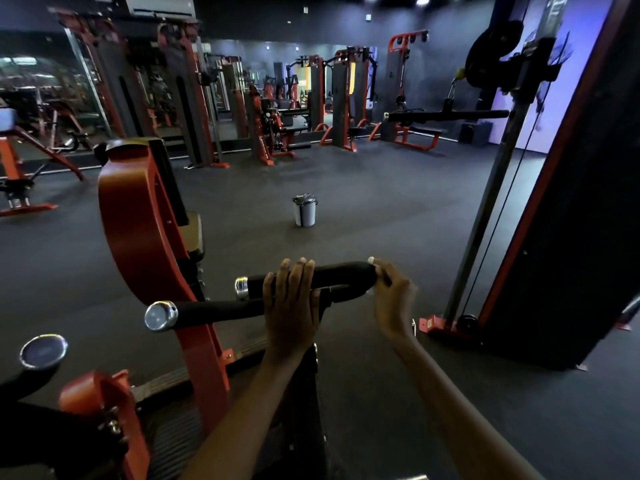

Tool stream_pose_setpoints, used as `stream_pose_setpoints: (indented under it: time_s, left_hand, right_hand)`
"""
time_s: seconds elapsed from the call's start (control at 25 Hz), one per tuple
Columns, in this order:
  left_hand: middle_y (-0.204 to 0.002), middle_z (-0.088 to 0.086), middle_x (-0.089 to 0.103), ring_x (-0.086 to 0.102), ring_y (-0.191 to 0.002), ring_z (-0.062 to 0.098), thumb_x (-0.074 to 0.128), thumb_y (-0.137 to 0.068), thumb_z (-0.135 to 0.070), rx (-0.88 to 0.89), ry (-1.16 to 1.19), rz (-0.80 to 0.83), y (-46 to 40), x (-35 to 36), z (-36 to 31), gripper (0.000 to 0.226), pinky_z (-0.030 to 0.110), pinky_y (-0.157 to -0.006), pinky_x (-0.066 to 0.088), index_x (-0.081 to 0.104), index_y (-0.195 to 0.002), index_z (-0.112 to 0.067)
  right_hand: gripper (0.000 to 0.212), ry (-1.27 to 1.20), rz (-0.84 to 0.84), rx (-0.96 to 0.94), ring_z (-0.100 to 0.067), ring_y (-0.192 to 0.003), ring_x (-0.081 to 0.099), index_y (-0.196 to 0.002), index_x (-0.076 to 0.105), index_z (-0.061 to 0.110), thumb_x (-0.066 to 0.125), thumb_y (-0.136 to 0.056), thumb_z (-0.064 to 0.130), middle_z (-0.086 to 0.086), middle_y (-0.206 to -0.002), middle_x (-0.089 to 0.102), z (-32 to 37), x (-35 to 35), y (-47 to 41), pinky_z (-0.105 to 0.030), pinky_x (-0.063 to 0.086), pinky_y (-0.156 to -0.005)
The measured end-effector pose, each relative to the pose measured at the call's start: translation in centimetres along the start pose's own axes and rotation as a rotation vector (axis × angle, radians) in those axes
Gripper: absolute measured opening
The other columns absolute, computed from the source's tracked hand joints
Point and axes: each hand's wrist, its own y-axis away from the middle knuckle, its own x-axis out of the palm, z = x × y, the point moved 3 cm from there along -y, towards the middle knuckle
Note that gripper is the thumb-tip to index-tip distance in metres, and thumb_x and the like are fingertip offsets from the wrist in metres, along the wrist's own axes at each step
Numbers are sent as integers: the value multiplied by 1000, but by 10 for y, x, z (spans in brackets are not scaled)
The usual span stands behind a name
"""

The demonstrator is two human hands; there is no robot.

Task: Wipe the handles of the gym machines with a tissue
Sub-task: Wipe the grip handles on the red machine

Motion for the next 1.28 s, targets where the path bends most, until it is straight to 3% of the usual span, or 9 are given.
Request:
stream_pose_setpoints:
  time_s: [0.12,0.24,0.36,0.52,0.64,0.72,0.88,1.08,1.28]
  left_hand:
    - [-132,9,54,42,-129,29,22,-104,-32,6,4,0,0,0,0,43,41,-113,19,45,-134,-12]
    - [-133,7,50,41,-129,28,23,-104,-32,7,1,-9,0,0,1,43,40,-114,17,45,-135,-12]
    - [-134,5,47,42,-128,28,23,-103,-31,9,11,-25,0,1,1,42,40,-114,17,45,-134,-12]
    - [-135,6,46,41,-128,29,24,-103,-31,19,12,-31,1,1,1,42,41,-112,20,45,-134,-12]
    - [-136,5,45,40,-130,29,24,-103,-31,20,-7,-18,0,0,2,43,40,-113,18,43,-136,-12]
    - [-136,6,47,41,-130,29,25,-103,-31,29,-2,-9,3,1,2,43,44,-110,23,44,-136,-12]
    - [-134,7,48,42,-128,30,22,-103,-31,36,14,-29,1,4,3,43,46,-107,27,45,-134,-11]
    - [-135,5,43,41,-127,28,21,-103,-31,42,7,-37,0,4,4,43,42,-109,22,44,-134,-11]
    - [-135,5,44,42,-126,28,22,-103,-31,51,-8,-53,0,8,4,43,40,-112,17,45,-133,-11]
  right_hand:
    - [39,114,111,-112,-20,-105,57,-131,49,2,45,-93,-5,-11,-118,58,10,4,17,-25,49,-87]
    - [19,76,76,-28,-25,-90,61,-105,65,2,53,-91,-2,-16,-98,64,7,-10,-1,-7,44,-70]
    - [12,-68,108,3,-16,-73,54,-90,69,-5,60,-87,2,-11,-83,60,26,-8,-5,-12,42,-64]
    - [27,101,136,-163,-16,-84,51,-101,69,0,50,-85,-9,-10,-92,57,26,-5,5,-8,38,-72]
    - [16,63,-31,17,-25,-81,61,-96,68,-4,57,-85,-7,-19,-89,62,4,-11,-9,-11,41,-63]
    - [12,-72,5,97,-8,-76,57,-89,67,1,55,-90,2,-18,-90,58,11,-2,-3,-15,43,-61]
    - [28,149,193,-256,-9,-105,53,-108,66,7,51,-87,-6,-9,-112,58,29,3,24,-17,41,-89]
    - [20,62,41,144,-20,-81,63,-103,68,3,53,-90,-3,-11,-91,68,-13,-7,-3,-23,53,-73]
    - [28,-94,-83,124,-4,-87,58,-113,63,2,52,-89,-6,-1,-102,61,-11,-3,8,-3,44,-77]
